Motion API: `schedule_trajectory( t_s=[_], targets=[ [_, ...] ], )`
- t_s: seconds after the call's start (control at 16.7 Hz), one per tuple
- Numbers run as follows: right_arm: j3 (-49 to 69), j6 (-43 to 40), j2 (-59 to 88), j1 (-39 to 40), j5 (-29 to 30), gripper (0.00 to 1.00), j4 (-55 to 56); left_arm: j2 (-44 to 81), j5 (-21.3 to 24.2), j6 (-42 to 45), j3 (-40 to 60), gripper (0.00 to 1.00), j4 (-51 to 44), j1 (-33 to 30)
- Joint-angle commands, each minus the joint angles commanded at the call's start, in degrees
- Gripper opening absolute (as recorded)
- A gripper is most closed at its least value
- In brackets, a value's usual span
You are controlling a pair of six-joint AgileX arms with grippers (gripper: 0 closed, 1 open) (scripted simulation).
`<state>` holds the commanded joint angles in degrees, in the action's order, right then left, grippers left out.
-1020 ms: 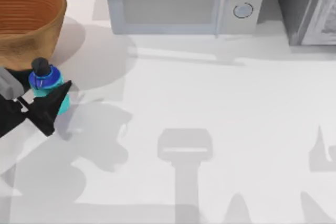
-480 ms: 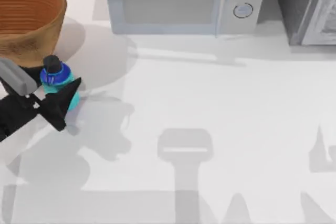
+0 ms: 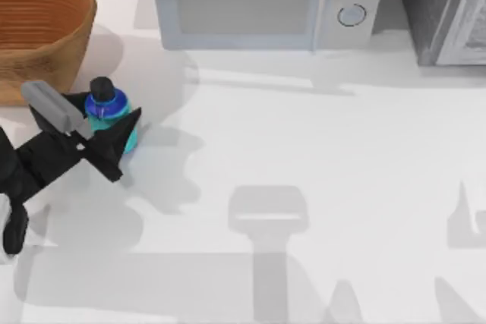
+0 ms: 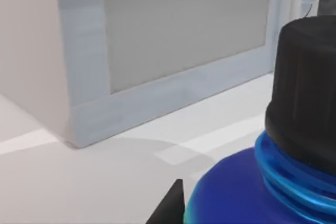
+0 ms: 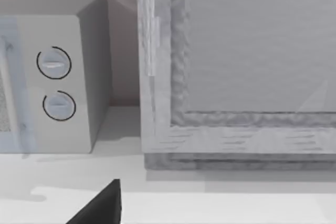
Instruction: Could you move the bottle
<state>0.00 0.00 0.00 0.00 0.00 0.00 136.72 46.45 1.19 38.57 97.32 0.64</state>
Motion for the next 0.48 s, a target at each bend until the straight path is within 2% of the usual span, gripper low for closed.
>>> schedule_trajectory(
  t_s=[0.06,0.48],
  targets=[
    [0.00,0.00,0.00,0.00,0.00,1.00,0.00,0.00,0.00,0.00,0.00,0.00,0.00,0.00],
    [0.00,0.00,0.00,0.00,0.00,1.00,0.00,0.00,0.00,0.00,0.00,0.53,0.00,0.00]
  ],
)
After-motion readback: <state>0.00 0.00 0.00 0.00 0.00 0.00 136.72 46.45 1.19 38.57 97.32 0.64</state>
